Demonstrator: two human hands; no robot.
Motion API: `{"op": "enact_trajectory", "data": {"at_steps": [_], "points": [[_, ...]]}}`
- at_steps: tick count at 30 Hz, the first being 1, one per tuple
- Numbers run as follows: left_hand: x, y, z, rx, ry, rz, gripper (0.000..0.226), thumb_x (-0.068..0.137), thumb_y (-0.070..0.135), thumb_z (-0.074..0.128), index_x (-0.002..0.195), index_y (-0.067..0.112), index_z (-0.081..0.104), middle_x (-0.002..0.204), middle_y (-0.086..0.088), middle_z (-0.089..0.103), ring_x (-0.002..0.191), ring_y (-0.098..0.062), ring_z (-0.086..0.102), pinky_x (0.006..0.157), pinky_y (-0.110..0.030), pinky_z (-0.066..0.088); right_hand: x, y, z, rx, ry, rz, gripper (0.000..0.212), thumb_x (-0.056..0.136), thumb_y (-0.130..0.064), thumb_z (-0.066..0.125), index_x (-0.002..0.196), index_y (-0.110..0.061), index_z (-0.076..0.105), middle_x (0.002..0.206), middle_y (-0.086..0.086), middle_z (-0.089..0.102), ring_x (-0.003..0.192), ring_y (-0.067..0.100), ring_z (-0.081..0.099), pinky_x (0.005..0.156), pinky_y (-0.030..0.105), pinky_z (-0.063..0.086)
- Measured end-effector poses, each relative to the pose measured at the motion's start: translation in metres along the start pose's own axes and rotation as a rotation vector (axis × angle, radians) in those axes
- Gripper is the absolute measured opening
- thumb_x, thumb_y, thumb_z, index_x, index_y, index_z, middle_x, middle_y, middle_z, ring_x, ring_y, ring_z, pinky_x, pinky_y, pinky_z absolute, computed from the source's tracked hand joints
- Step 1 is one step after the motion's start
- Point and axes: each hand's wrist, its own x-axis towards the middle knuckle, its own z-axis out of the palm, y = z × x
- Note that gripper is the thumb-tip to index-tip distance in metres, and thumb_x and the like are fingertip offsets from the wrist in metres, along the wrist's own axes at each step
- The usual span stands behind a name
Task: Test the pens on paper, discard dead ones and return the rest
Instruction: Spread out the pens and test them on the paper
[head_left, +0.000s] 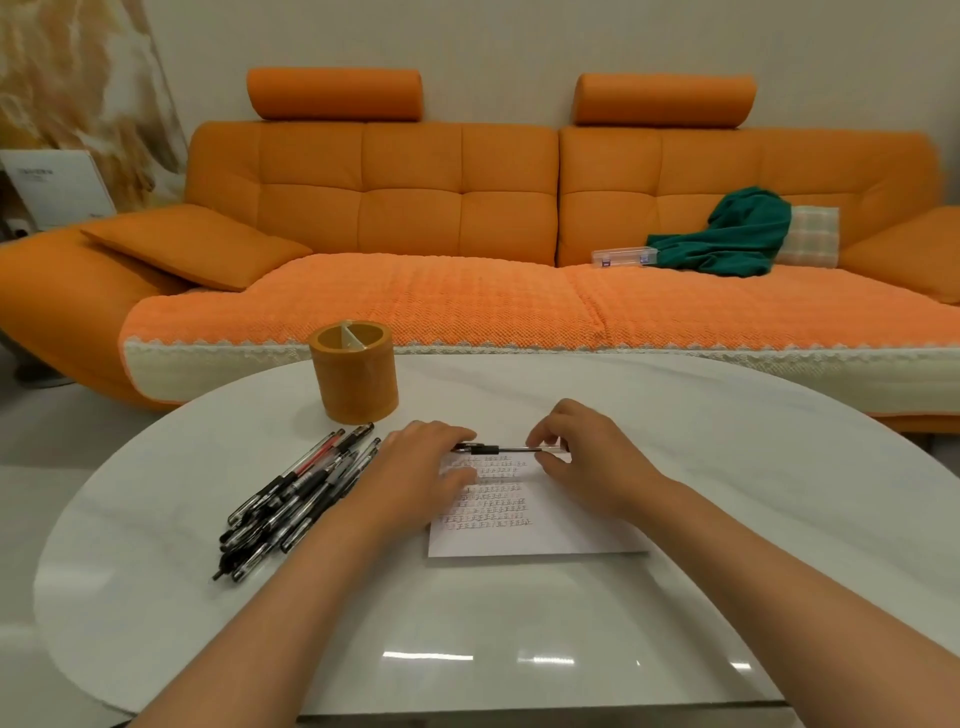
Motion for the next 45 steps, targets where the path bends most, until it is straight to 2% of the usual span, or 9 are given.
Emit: {"op": "enact_trajectory", "data": {"at_steps": [5, 8, 11, 17, 22, 26, 38, 42, 45], "points": [[0.003, 0.003, -0.003, -0.017, 0.073, -0.045, 0.026, 0.1, 0.035, 0.056, 0.124, 0.034, 0.066, 0.114, 0.011, 0.071, 0.105, -0.012, 0.061, 0.092, -0.038, 0.051, -0.003, 0.0, 0.002, -0.031, 0.113, -0.042, 0.015, 0.092, -0.016, 0.065, 0.105, -0.023, 0.066, 0.101, -0.01, 0.053, 0.092, 0.006, 0.046, 0.082, 0.022, 0.04], [-0.001, 0.007, -0.003, -0.068, 0.068, -0.033, 0.024, 0.097, 0.036, 0.062, 0.12, 0.036, 0.069, 0.105, 0.014, 0.073, 0.098, -0.008, 0.063, 0.088, -0.039, 0.054, -0.005, -0.011, 0.004, -0.103, 0.112, -0.109, 0.024, 0.094, -0.026, 0.061, 0.118, -0.026, 0.062, 0.109, -0.01, 0.061, 0.101, 0.01, 0.052, 0.089, 0.025, 0.041], [-0.004, 0.01, -0.003, -0.092, 0.101, 0.02, 0.022, 0.095, 0.037, 0.065, 0.117, 0.037, 0.069, 0.101, 0.015, 0.073, 0.093, -0.008, 0.064, 0.083, -0.04, 0.055, -0.005, -0.027, 0.009, -0.099, 0.013, -0.138, 0.027, 0.102, -0.031, 0.048, 0.125, -0.028, 0.061, 0.11, -0.01, 0.064, 0.096, 0.013, 0.059, 0.081, 0.03, 0.047], [-0.011, 0.004, -0.012, -0.177, 0.125, -0.047, 0.009, 0.096, 0.044, 0.06, 0.103, 0.042, 0.065, 0.088, 0.021, 0.07, 0.079, 0.0, 0.062, 0.072, -0.031, 0.054, -0.001, -0.033, 0.007, -0.06, 0.02, -0.095, 0.018, 0.1, -0.024, 0.053, 0.114, -0.027, 0.064, 0.106, -0.01, 0.065, 0.094, 0.014, 0.06, 0.08, 0.035, 0.05], [-0.015, 0.009, -0.012, -0.228, 0.13, -0.006, 0.01, 0.094, 0.04, 0.065, 0.101, 0.036, 0.072, 0.084, 0.021, 0.071, 0.08, -0.001, 0.065, 0.075, -0.036, 0.057, -0.005, -0.043, 0.012, -0.026, -0.046, -0.127, 0.018, 0.101, -0.031, 0.046, 0.11, -0.027, 0.062, 0.098, -0.01, 0.063, 0.085, 0.011, 0.055, 0.071, 0.03, 0.047], [-0.015, 0.011, -0.013, -0.174, 0.152, 0.012, 0.015, 0.093, 0.043, 0.065, 0.104, 0.035, 0.073, 0.09, 0.02, 0.071, 0.082, -0.002, 0.063, 0.076, -0.036, 0.057, -0.003, -0.047, 0.015, -0.066, -0.077, -0.107, 0.027, 0.105, -0.037, 0.041, 0.107, -0.022, 0.064, 0.093, -0.005, 0.064, 0.081, 0.016, 0.056, 0.069, 0.036, 0.047], [-0.012, 0.002, -0.011, -0.143, 0.113, -0.007, 0.008, 0.093, 0.043, 0.065, 0.096, 0.039, 0.071, 0.082, 0.022, 0.07, 0.081, 0.001, 0.062, 0.075, -0.036, 0.057, -0.003, -0.043, 0.025, -0.209, 0.04, -0.137, 0.027, 0.103, -0.05, 0.036, 0.104, -0.034, 0.059, 0.072, -0.005, 0.063, 0.067, 0.018, 0.056, 0.057, 0.034, 0.042], [-0.012, 0.0, -0.011, -0.149, 0.117, -0.012, 0.009, 0.094, 0.042, 0.064, 0.098, 0.038, 0.071, 0.084, 0.02, 0.07, 0.082, 0.001, 0.063, 0.075, -0.035, 0.057, -0.001, -0.041, 0.022, -0.187, 0.006, -0.09, 0.034, 0.1, -0.059, 0.036, 0.121, -0.04, 0.056, 0.084, -0.01, 0.069, 0.079, 0.014, 0.061, 0.063, 0.032, 0.041], [-0.011, -0.003, -0.01, -0.108, 0.113, -0.023, 0.007, 0.095, 0.042, 0.062, 0.099, 0.04, 0.067, 0.092, 0.019, 0.066, 0.089, -0.001, 0.06, 0.078, -0.035, 0.056, -0.004, -0.038, 0.018, -0.166, -0.051, 0.0, 0.053, 0.095, -0.066, 0.039, 0.139, -0.036, 0.04, 0.087, -0.012, 0.058, 0.085, 0.014, 0.056, 0.068, 0.032, 0.037]]}}
